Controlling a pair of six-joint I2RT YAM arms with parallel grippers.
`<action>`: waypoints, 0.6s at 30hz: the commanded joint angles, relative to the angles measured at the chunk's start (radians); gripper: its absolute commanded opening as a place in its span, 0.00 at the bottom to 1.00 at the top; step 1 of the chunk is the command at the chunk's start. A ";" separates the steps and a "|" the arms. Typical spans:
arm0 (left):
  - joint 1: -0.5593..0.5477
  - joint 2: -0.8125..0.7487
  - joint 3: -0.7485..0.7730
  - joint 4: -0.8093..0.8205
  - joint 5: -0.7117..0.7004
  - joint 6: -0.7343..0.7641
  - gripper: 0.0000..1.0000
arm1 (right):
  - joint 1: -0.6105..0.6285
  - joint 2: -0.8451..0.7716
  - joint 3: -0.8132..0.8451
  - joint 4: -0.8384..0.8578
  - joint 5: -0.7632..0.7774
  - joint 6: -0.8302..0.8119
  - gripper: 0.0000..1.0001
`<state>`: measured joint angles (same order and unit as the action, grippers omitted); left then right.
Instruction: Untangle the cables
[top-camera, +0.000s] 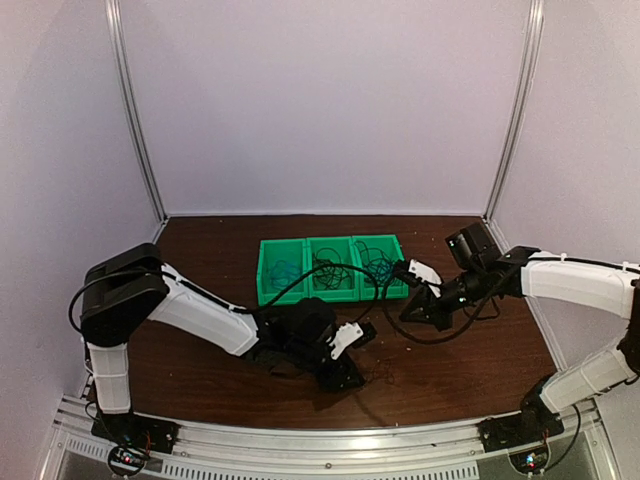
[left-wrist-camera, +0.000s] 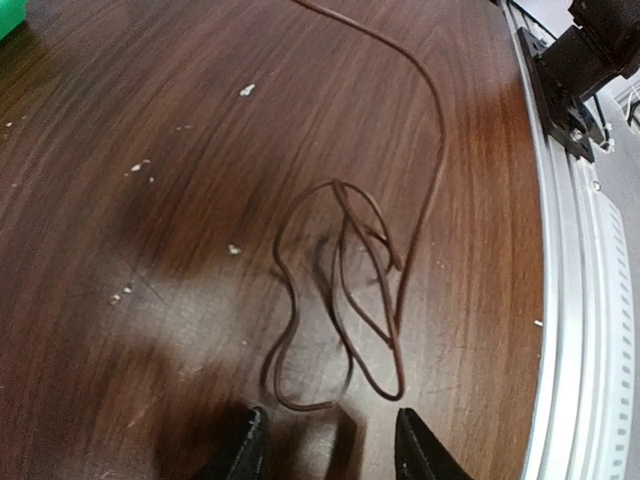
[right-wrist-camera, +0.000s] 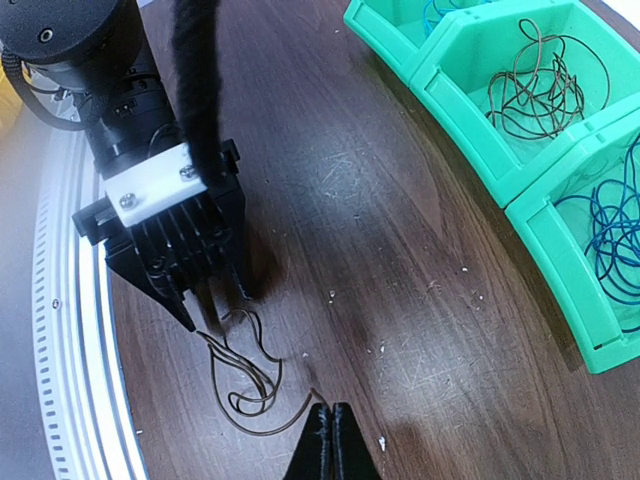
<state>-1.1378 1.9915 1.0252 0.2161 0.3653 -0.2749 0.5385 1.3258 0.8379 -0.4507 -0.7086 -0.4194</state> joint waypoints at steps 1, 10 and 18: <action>0.006 0.011 0.024 -0.022 -0.118 -0.006 0.44 | -0.003 -0.029 -0.011 0.025 0.008 0.007 0.00; 0.000 0.040 0.031 -0.003 -0.149 0.035 0.41 | -0.003 -0.031 -0.014 0.029 0.004 0.012 0.00; -0.013 0.092 0.083 -0.043 -0.197 0.059 0.33 | -0.003 -0.031 -0.011 0.035 0.004 0.016 0.00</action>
<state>-1.1427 2.0308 1.0828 0.2138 0.2173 -0.2432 0.5385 1.3178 0.8326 -0.4355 -0.7086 -0.4145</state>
